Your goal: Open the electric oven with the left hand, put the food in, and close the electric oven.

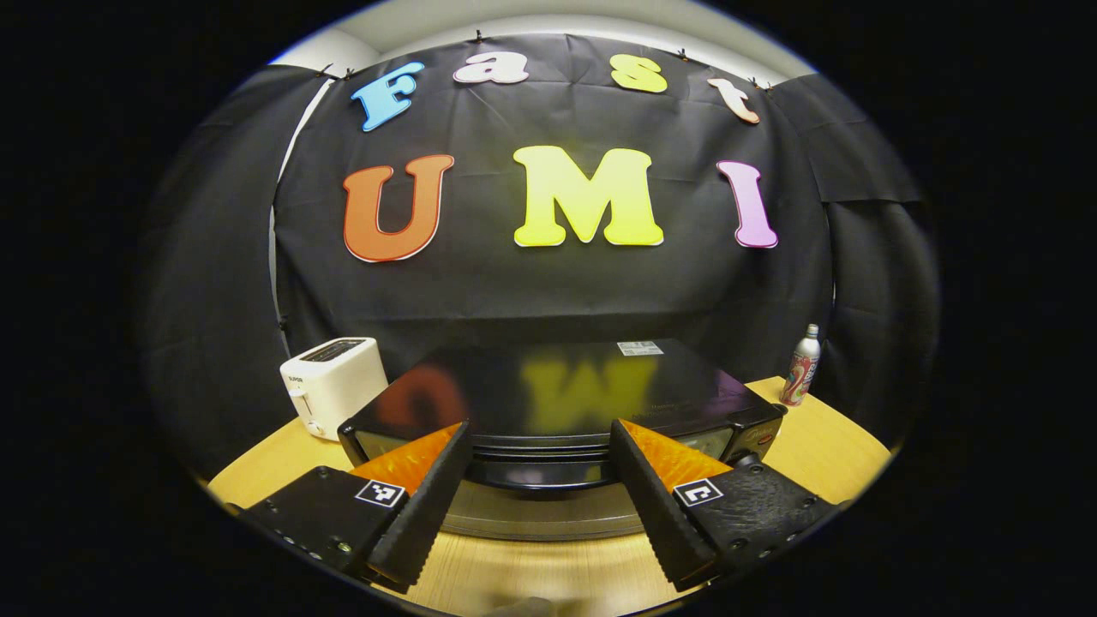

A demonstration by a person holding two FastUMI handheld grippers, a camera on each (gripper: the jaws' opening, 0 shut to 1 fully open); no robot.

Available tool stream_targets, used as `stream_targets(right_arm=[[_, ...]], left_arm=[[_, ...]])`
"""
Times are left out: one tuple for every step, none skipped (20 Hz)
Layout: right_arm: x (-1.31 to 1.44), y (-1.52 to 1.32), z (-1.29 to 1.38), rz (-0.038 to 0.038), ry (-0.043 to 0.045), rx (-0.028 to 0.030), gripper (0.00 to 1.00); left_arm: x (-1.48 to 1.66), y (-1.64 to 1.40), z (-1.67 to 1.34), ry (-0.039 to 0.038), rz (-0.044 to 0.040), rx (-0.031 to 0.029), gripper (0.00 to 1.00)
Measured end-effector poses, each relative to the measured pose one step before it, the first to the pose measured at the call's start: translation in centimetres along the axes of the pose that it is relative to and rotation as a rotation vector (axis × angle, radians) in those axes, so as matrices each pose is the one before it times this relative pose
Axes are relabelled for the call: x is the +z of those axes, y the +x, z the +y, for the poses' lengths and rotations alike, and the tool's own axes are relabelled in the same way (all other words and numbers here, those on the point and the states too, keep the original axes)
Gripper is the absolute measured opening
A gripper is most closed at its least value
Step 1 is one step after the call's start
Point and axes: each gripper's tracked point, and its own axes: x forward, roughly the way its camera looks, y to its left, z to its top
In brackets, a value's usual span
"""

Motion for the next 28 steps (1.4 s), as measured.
stream_targets(right_arm=[[-0.264,-0.167,-0.102,0.00242,0.00529,-0.00113,0.97],[-0.154,-0.183,-0.145,0.00223,0.00672,0.00039,0.97],[-0.198,-0.146,-0.067,0.00295,0.00453,-0.00021,0.97],[-0.109,-0.209,-0.126,0.00124,0.00057,-0.00179,0.96],[-0.228,-0.224,-0.178,0.00047,-0.00252,-0.00257,0.96],[-0.108,-0.171,-0.073,-0.00132,-0.003,-0.00084,0.96],[-0.164,-0.2,-0.031,-0.00017,-0.00426,-0.00044,0.96],[-0.139,-0.086,0.029,0.00196,-0.00211,0.00191,0.96],[-0.238,-0.176,0.099,-0.00058,-0.00013,0.00336,1.0],[-0.128,-0.168,0.009,0.0019,0.00046,0.0027,1.0],[-0.297,-0.145,0.162,0.00323,0.00068,0.006,1.0],[-0.158,-0.176,0.14,-0.00057,0.00185,0.00593,0.97],[-0.252,-0.057,0.117,0.00168,0.00029,0.00389,0.97],[-0.139,-0.164,0.166,0.00139,0.00117,0.00522,0.96],[-0.337,-0.102,0.089,0.00112,0.00037,0.00549,1.0],[-0.044,-0.178,0.24,-0.00001,-0.00171,0.00415,1.0],[-0.275,-0.073,0.044,0.00096,-0.00442,0.00135,1.0],[-0.154,-0.089,0.079,0.00418,-0.00279,0.00162,1.0],[-0.284,-0.028,0.069,0.00263,0.00013,0.00447,0.96],[-0.093,-0.063,0.129,0.00458,-0.00116,0.00188,0.96],[-0.256,-0.006,0.106,0.00325,-0.00292,0.00059,0.96],[-0.043,-0.042,0.065,0.00234,-0.00183,0.00024,0.97],[-0.134,0.002,0.145,0.002,-0.00098,0.00159,0.97],[-0.085,-0.019,0.079,0.00128,-0.00288,0.00014,0.97],[-0.136,-0.008,0.073,0.00291,-0.00482,-0.0007,0.97],[-0.06,-0.071,0.078,0.00215,-0.00435,-0.00019,1.0],[-0.151,0.062,0.042,0.004,-0.00315,-0.00125,1.0],[-0.157,-0.012,-0.02,0.00366,-0.00157,-0.00151,0.96]], left_arm=[[0.027,-0.065,0.02,0.00368,0.00055,-0.00014,0.98],[-0.143,-0.177,-0.103,-0.0009,0.00365,-0.00083,0.98],[-0.056,-0.173,0.073,-0.00281,0.00194,-0.0033,0.98],[-0.092,-0.444,0.016,-0.00368,0.00201,-0.00467,0.98],[-0.051,-0.387,-0.069,0.00152,-0.00029,-0.0039,0.98],[-0.173,-0.465,0.022,0.00033,0.00036,-0.00379,0.98],[-0.179,-0.451,-0.026,-0.00305,-0.00004,-0.00252,0.98],[-0.272,-0.506,0.041,-0.00523,0.00313,-0.00237,0.98],[-0.272,-0.605,-0.009,-0.00339,0.00336,-0.00116,0.98],[-0.338,-0.647,-0.017,-0.00596,0.00471,-0.00052,0.98],[-0.391,-0.671,0.001,-0.00738,0.007,-0.00077,0.98],[-0.489,-0.696,-0.053,-0.00595,0.00773,-0.00158,0.98],[-0.495,-0.663,-0.098,-0.0033,0.00912,-0.0028,0.98],[-0.443,-0.398,-0.071,0.00298,0.00388,-0.00189,0.98],[-1.055,-0.71,-0.078,0.03305,0.03323,-0.00342,0.98],[-0.309,-0.686,-0.054,0.0174,-0.01335,-0.00134,0.98],[-1.034,-0.497,-0.216,-0.0076,0.02523,-0.0034,0.97],[-0.794,-0.718,0.076,-0.00496,0.00877,-0.00084,0.97],[-0.725,-0.321,0.037,0.00303,0.00939,0.00013,0.98],[-0.754,-0.437,0.005,0.00293,0.01609,0.00054,0.97],[-0.483,-0.327,-0.037,-0.00374,0.00535,-0.00005,0.98],[-0.943,-0.372,-0.094,-0.00278,0.01997,-0.0004,0.97],[-0.526,-0.156,0.011,-0.00053,0.00804,-0.00102,0.97],[-0.682,-0.201,-0.071,0.00149,0.01151,-0.00042,0.98],[-0.573,-0.108,-0.043,0.00161,0.0117,-0.00016,0.97],[-0.985,-0.095,-0.051,-0.00562,0.0215,0.00024,0.98],[-0.77,-0.027,-0.052,-0.0053,0.01901,-0.00072,0.97],[-0.825,-0.04,-0.053,0.00061,0.02011,-0.00043,0.97]])
